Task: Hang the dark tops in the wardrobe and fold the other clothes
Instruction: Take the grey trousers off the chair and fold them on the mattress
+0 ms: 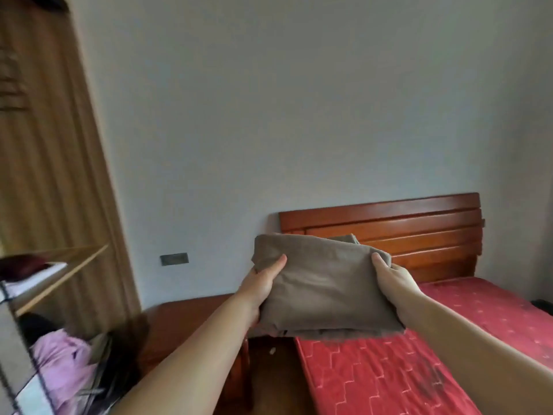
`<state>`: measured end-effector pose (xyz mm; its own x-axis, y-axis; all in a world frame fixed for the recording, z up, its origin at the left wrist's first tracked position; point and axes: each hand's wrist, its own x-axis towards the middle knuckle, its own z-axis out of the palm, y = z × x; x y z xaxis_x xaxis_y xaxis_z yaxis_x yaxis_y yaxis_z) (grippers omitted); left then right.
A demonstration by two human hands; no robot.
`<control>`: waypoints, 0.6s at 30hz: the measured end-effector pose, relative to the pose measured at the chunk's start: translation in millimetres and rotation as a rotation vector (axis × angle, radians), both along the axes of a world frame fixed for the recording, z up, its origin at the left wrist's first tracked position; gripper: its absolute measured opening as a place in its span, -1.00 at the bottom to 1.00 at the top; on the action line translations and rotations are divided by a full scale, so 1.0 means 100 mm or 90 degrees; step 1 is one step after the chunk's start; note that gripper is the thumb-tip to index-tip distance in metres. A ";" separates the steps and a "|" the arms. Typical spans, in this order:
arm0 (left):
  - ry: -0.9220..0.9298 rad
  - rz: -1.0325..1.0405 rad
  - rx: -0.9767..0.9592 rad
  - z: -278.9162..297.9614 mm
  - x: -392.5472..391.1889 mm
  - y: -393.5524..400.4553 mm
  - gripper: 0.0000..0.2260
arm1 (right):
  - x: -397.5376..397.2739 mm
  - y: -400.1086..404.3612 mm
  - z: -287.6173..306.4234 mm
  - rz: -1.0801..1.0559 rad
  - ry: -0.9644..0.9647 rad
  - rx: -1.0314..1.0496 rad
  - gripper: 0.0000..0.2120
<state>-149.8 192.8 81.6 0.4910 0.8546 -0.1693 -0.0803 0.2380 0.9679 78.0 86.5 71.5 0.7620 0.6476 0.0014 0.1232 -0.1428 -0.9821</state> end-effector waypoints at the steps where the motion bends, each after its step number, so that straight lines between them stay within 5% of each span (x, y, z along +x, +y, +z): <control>1: 0.006 0.046 0.004 -0.02 -0.25 0.13 -0.47 | -0.21 0.24 -0.01 0.028 -0.010 -0.004 -0.62; 8: 0.089 0.242 -0.004 -0.32 -1.59 1.01 -0.09 | -1.42 1.56 -0.20 0.170 -0.059 -0.009 -0.53; 18: 0.143 0.448 -0.037 -0.69 -2.22 1.89 -0.12 | -1.99 2.94 -0.54 0.295 -0.086 -0.038 -0.49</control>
<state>-372.0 381.7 12.9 -0.2217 0.9410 -0.2558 -0.0351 0.2545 0.9664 -121.0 380.2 17.2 0.3882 0.9210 0.0333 0.3136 -0.0981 -0.9445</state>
